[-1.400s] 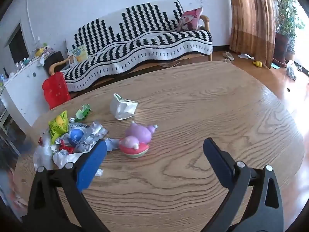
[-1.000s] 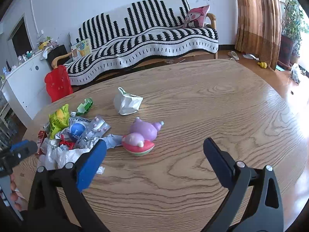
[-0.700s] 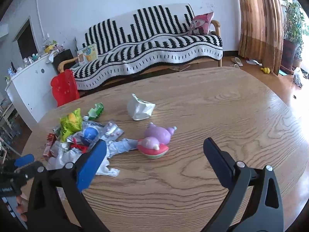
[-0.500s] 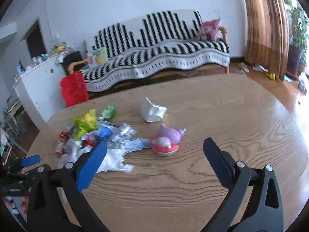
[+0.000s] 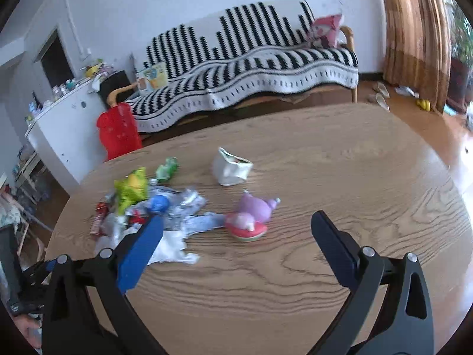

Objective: Collect trash
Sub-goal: 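Approach the trash pile on the table with both tools open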

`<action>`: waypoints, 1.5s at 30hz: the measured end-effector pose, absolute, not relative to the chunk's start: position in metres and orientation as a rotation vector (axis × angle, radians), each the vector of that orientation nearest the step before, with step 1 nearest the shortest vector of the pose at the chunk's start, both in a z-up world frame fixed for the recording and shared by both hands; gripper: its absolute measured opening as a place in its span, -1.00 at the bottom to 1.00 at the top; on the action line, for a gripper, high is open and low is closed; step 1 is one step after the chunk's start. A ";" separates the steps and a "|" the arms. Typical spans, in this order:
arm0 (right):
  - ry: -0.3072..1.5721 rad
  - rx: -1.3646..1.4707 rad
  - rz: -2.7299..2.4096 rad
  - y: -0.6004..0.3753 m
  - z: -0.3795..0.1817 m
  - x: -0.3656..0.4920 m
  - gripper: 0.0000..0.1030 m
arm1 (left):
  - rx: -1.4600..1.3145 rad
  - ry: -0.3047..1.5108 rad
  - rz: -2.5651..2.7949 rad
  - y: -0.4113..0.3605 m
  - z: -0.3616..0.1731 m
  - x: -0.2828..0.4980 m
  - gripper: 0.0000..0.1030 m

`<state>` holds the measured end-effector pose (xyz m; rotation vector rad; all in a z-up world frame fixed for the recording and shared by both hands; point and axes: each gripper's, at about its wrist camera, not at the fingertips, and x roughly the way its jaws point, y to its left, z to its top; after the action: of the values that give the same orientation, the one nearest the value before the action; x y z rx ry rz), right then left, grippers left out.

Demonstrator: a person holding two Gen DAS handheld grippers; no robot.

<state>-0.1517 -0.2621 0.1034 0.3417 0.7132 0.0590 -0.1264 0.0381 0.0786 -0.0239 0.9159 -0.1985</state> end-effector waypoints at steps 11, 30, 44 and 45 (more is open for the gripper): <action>0.632 0.246 -0.007 -0.248 0.084 -0.139 0.89 | -0.011 0.935 -0.135 0.034 0.055 -0.110 0.89; 0.759 0.167 -0.198 -0.248 0.065 -0.126 0.89 | -0.032 0.972 -0.151 0.033 0.030 -0.109 0.89; 0.756 0.243 -0.140 -0.256 0.065 -0.128 0.89 | -0.045 0.993 -0.149 0.035 0.020 -0.105 0.89; 0.755 0.254 -0.146 -0.258 0.065 -0.128 0.89 | -0.045 0.994 -0.150 0.034 0.020 -0.105 0.89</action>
<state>-0.1282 -0.2581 0.0651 0.2539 0.7552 -0.1463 -0.1045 0.0345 0.0196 -0.0447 0.9941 -0.1498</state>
